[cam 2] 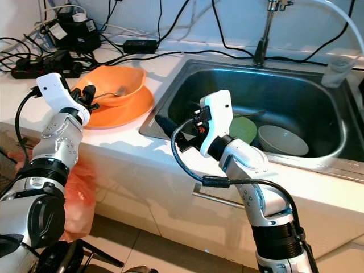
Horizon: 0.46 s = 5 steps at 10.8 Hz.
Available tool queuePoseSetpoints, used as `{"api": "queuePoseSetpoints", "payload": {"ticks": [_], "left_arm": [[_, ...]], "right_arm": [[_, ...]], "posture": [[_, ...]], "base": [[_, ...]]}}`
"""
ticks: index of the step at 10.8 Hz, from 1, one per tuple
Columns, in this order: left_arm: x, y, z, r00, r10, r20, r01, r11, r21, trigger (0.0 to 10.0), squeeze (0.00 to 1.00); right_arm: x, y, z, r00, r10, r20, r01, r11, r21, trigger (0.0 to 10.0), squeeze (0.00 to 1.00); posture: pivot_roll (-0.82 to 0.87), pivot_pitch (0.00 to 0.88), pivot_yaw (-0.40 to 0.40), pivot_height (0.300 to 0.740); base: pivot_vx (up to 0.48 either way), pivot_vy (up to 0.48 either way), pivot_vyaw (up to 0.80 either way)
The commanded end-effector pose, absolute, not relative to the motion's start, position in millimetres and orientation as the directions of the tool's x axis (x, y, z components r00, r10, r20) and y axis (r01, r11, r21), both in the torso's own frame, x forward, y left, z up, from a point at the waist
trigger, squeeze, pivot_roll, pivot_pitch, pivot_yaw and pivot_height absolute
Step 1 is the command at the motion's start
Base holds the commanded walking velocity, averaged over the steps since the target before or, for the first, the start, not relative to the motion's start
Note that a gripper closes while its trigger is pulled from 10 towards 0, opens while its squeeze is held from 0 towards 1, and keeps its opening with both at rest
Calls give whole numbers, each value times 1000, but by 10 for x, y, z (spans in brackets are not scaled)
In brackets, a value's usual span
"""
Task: Kitchen organization
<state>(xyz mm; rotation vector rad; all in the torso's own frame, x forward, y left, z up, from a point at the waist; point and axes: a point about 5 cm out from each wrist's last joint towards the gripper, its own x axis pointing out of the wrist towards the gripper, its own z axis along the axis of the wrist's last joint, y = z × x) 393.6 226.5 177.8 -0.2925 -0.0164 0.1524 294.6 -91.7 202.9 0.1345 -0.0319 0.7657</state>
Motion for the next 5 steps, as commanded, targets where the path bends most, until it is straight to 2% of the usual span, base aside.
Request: {"api": "queuePoseSetpoints", "payload": {"ticks": [1,5], "left_arm": [[3960,2283,1855,988,152,6,-142,941,-306,0,0],[3967,2291,1888,988,154,13,-141,936,-322,0,0]], "right_arm": [[2924,-910,2038,715,695,77,-699,706,114,10000,0],[2921,-899,2018,715,695,73,-698,706,118,10000,0]], "posture": [[55,0,111,740],[56,0,112,740]], "base": [[0,0,0],[0,0,0]]}}
